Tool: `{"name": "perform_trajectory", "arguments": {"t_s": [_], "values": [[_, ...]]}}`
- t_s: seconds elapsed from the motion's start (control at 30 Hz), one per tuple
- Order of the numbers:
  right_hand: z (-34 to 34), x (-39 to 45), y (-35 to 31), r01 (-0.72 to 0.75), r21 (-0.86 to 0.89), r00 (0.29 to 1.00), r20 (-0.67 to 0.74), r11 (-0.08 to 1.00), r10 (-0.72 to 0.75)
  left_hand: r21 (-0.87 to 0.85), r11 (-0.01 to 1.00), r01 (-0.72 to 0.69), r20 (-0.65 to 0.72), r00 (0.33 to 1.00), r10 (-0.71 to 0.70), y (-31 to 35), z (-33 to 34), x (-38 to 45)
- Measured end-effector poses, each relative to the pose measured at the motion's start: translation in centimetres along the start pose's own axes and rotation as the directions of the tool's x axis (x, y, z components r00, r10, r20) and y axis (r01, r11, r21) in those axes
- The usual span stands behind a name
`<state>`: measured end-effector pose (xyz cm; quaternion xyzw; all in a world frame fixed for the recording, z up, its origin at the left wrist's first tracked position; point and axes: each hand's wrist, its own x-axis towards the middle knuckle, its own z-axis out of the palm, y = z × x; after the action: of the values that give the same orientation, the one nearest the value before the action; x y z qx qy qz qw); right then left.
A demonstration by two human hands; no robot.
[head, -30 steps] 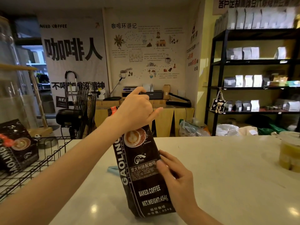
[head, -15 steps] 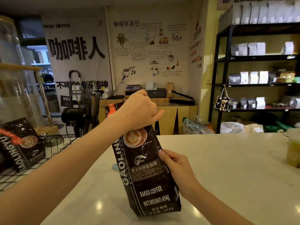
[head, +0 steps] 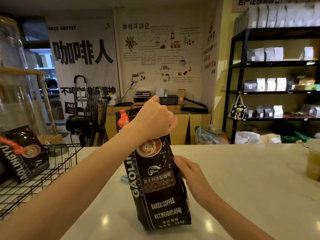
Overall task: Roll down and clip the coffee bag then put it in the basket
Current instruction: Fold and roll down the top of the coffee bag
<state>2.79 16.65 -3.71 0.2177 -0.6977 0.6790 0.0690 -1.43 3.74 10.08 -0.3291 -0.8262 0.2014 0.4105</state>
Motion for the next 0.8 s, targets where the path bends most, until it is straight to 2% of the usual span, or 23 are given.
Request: {"name": "perform_trajectory", "arguments": {"t_s": [0.1,0.17,0.23,0.27,0.3,0.33,0.37,0.4,0.43,0.47,0.5,0.53,0.6,0.7,0.8], "values": [[0.0,1.1,-1.3,-0.003,0.019,0.999,0.043,1.0,0.002,0.03,0.999,0.016,-0.005,1.0,-0.016,0.8,-0.2,0.4],[0.0,1.6,-1.6,0.002,-0.007,1.0,0.013,1.0,-0.002,-0.004,0.996,0.086,-0.087,0.993,-0.086,1.2,-0.3,0.3],[-0.3,1.9,-1.5,0.012,0.014,1.0,-0.02,1.0,-0.012,-0.185,0.962,0.2,-0.225,0.944,-0.24,1.1,-0.4,-0.7],[-0.6,1.9,-1.4,0.013,0.033,1.0,-0.023,0.999,-0.012,-0.327,0.909,0.257,-0.297,0.886,-0.357,1.1,-0.4,-1.7],[-1.0,1.9,-1.4,0.011,0.046,1.0,-0.015,0.999,-0.011,-0.47,0.829,0.304,-0.336,0.806,-0.487,1.0,-0.2,-2.9],[-1.3,2.0,-1.4,-0.003,0.051,1.0,0.004,0.999,0.003,-0.61,0.713,0.346,-0.305,0.728,-0.614,1.0,0.3,-4.3],[-1.5,2.1,-1.5,-0.023,0.054,0.999,0.025,0.998,0.021,-0.747,0.544,0.382,-0.185,0.666,-0.723,1.2,0.7,-5.7],[-1.7,2.1,-1.7,-0.041,0.056,0.998,0.04,0.998,0.039,-0.855,0.315,0.412,0.011,0.621,-0.784,1.4,1.1,-7.0],[-1.8,2.3,-1.8,-0.052,0.053,0.998,0.045,0.997,0.05,-0.9,0.057,0.432,0.233,0.588,-0.775,1.9,1.5,-8.1],[-1.8,2.5,-2.0,-0.059,0.051,0.998,0.039,0.997,0.058,-0.88,-0.174,0.441,0.423,0.565,-0.708,2.5,1.9,-8.9],[-1.9,2.8,-2.1,-0.065,0.048,0.998,0.026,0.997,0.064,-0.826,-0.352,0.441,0.559,0.558,-0.613,3.2,2.2,-9.4],[-1.9,3.0,-2.2,-0.068,0.043,0.998,0.015,0.997,0.067,-0.768,-0.48,0.424,0.639,0.56,-0.528,4.1,2.6,-9.8],[-1.8,3.4,-2.3,-0.06,0.051,0.998,0.018,0.997,0.06,-0.714,-0.597,0.367,0.682,0.558,-0.472,5.6,3.4,-10.1],[-1.8,3.7,-2.4,-0.03,0.071,0.999,0.024,0.997,0.028,-0.73,-0.624,0.278,0.658,0.533,-0.531,6.5,3.9,-9.7],[-2.2,3.7,-2.6,-0.014,0.067,1.0,0.003,0.998,0.014,-0.717,-0.654,0.241,0.657,0.547,-0.519,6.4,3.8,-9.4]]}}
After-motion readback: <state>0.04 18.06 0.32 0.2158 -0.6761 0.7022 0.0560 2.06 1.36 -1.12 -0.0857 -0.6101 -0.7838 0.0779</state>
